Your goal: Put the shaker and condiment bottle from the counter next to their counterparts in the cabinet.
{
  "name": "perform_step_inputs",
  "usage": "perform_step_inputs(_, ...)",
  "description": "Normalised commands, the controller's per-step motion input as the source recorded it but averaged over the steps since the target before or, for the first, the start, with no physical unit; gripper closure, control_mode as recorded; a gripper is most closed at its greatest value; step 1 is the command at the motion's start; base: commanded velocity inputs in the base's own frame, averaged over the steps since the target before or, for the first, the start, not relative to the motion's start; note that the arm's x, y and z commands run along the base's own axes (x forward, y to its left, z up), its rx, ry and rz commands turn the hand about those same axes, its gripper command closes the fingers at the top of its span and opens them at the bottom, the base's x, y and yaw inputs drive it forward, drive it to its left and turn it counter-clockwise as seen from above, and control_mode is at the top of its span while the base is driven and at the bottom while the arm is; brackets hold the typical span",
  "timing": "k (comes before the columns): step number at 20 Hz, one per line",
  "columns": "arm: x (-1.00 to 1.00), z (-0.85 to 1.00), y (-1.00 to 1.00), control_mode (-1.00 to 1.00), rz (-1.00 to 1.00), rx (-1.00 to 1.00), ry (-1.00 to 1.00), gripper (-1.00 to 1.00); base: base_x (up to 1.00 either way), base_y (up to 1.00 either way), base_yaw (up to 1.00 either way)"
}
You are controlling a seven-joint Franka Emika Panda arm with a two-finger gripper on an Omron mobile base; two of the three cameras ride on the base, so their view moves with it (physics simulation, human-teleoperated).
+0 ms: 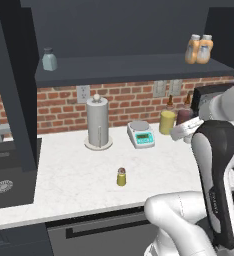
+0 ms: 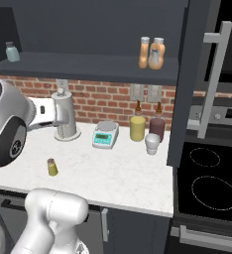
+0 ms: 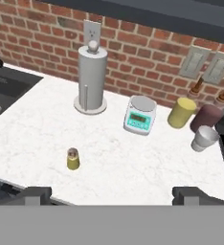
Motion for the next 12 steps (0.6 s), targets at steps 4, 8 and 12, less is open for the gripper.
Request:
perform_step_inputs(4,-0.22,-0.54,0.55,-1.0,0.03,-0.11,0.04,-1.0,0.0,0.0,0.0)
perform_step_inputs(8,-0.01,-0.38,0.16,-1.0,0.0,0.0,0.01,-1.0,0.0,0.0,0.0)
perform_step_inputs(12,0.0,-0.08,-0.13,-1.0,0.05,0.18,0.0,-1.0,0.0,0.0,0.0)
